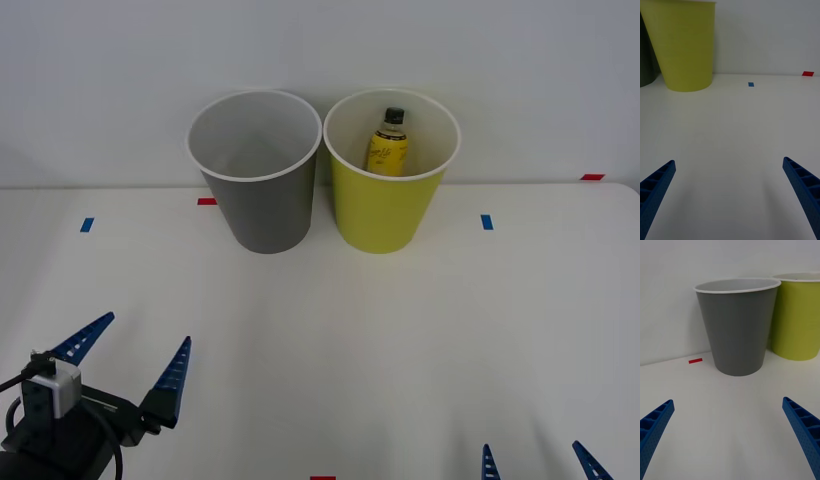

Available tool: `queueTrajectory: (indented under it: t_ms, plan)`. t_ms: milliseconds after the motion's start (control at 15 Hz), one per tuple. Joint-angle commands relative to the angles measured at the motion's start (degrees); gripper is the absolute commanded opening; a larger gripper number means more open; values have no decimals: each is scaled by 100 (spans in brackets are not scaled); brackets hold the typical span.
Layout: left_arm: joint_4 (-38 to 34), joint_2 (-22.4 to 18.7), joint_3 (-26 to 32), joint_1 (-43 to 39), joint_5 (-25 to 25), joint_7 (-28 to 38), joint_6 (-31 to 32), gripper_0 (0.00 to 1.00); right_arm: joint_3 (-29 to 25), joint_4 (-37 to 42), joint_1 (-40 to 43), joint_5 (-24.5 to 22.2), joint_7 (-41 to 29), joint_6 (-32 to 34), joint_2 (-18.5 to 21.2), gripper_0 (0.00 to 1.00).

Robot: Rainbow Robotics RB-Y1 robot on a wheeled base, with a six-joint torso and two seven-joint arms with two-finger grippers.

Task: Put cans in the gray bin and PET bottles in the light green bin.

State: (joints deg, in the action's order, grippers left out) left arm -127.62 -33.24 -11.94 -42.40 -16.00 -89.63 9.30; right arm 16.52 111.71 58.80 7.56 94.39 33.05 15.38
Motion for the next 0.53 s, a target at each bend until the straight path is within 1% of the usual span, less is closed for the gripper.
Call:
queueTrajectory:
  t_ms: [67, 200, 333, 533]
  plan:
    - [449, 151, -160, -58, 53, -45, 468, 100, 0, 0, 0, 0, 0, 0, 0, 100]
    - [598, 213, -133, -251, 132, -45, 749, 100, 0, 0, 0, 0, 0, 0, 0, 100]
    - [888, 265, -151, -454, 220, -37, 1215, 100, 0, 0, 0, 0, 0, 0, 0, 100]
    - [1143, 529, -80, -946, 651, 25, 1514, 100, 0, 0, 0, 0, 0, 0, 0, 100]
